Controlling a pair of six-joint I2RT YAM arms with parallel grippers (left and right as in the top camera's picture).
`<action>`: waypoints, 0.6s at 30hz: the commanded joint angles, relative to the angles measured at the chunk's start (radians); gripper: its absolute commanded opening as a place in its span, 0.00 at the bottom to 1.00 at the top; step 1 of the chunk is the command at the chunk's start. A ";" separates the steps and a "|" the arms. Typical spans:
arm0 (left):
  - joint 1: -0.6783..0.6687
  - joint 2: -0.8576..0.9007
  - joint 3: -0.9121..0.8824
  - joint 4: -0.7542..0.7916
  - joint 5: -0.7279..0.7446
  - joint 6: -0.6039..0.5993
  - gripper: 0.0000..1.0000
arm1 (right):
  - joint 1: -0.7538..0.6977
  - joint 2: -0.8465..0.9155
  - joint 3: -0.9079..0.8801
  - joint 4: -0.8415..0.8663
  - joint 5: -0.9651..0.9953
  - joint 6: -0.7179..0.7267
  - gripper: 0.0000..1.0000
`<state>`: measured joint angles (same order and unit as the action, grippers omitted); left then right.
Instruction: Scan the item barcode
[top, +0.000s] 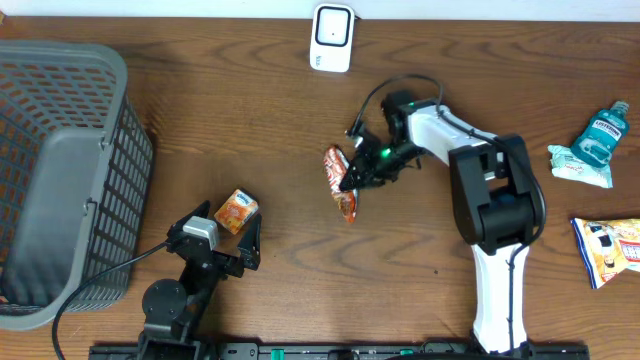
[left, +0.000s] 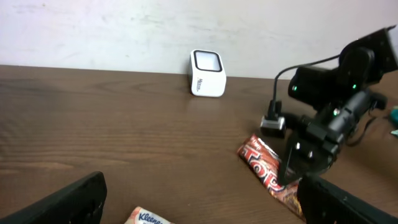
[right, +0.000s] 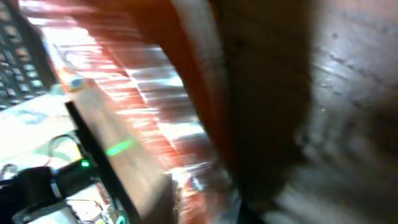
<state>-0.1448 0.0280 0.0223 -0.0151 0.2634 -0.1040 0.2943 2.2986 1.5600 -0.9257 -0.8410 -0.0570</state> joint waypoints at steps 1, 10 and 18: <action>0.004 -0.004 -0.018 -0.032 0.010 0.006 0.98 | -0.005 0.041 -0.013 0.021 0.342 0.068 0.82; 0.004 -0.004 -0.018 -0.032 0.010 0.006 0.98 | 0.069 -0.179 0.048 -0.098 0.516 0.154 0.99; 0.004 -0.004 -0.018 -0.032 0.010 0.006 0.98 | 0.340 -0.185 0.045 -0.069 0.927 0.291 0.99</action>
<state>-0.1448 0.0280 0.0223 -0.0151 0.2630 -0.1036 0.5762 2.1387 1.6146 -1.0100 -0.1158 0.1555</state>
